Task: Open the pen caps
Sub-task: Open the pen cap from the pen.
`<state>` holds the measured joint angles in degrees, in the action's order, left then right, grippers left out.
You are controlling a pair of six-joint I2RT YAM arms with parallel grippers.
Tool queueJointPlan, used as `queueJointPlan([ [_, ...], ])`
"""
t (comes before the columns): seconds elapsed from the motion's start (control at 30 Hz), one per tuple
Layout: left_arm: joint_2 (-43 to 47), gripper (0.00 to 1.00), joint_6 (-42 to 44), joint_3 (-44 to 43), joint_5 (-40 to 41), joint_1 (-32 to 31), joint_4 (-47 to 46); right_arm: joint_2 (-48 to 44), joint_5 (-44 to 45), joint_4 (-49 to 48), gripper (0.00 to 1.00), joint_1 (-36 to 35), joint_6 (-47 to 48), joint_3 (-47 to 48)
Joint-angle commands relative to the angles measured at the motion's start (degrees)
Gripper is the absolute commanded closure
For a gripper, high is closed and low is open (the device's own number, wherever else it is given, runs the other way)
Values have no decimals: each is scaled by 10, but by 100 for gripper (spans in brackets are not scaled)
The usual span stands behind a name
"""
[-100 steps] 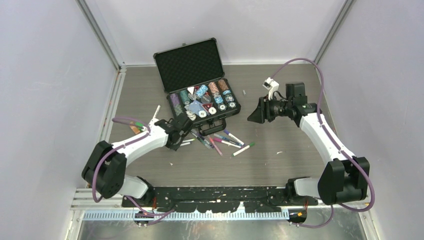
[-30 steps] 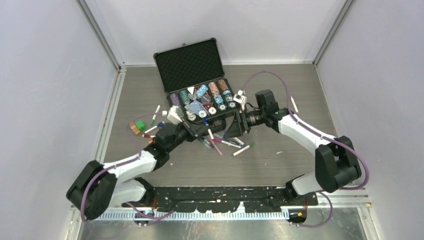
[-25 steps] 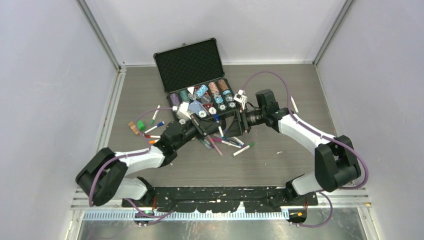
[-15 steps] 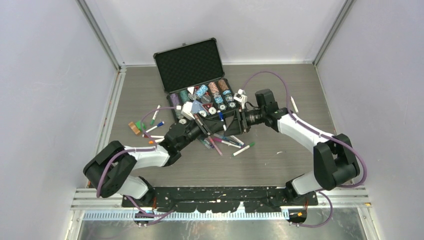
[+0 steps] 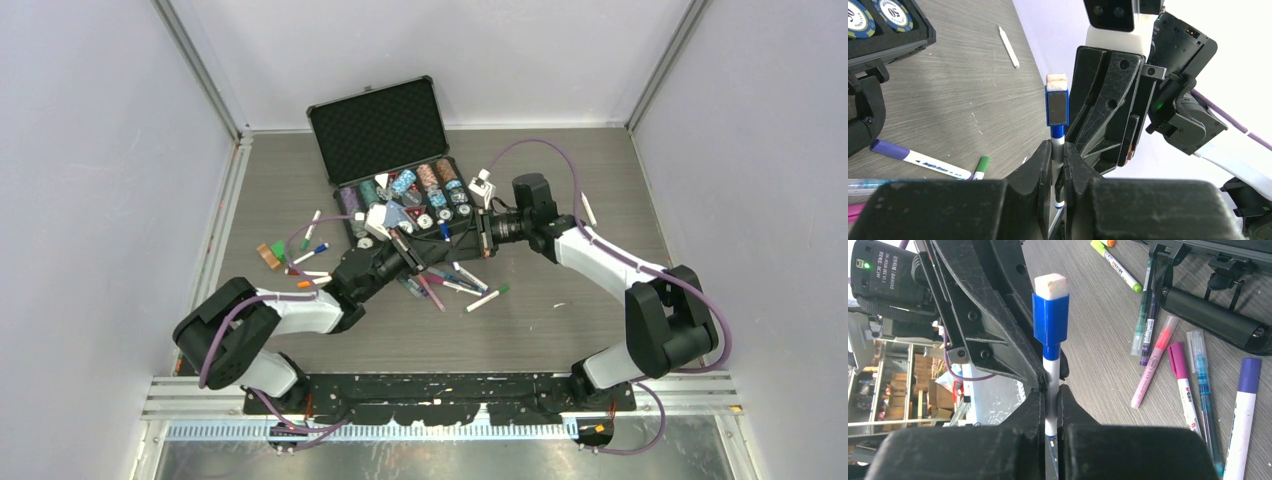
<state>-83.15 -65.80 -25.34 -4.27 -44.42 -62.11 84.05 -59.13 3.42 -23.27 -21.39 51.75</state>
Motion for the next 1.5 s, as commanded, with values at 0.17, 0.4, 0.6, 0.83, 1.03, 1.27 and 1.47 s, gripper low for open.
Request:
queueJointPlan([
  [0.17,10,62,-12,-12,29,-3,-42,1,-12,-5,100,-3,6,13],
  [0.4,8,48,-30,-13,38,11,-36,-9,-25,3,99,-4,20,13],
  [0.6,6,51,-40,-19,35,32,-22,-5,-32,33,100,-10,47,21],
  [0.83,-5,58,-40,-31,9,36,-26,2,-29,47,100,-12,55,27],
  [1.03,-19,60,-48,-34,-4,36,-39,5,-25,57,100,-12,63,31],
  [1.27,-35,63,-56,-39,-22,36,-42,8,-23,60,100,-12,62,32],
  [1.47,-38,99,-55,-47,-32,38,-46,17,-10,81,100,-12,75,39],
])
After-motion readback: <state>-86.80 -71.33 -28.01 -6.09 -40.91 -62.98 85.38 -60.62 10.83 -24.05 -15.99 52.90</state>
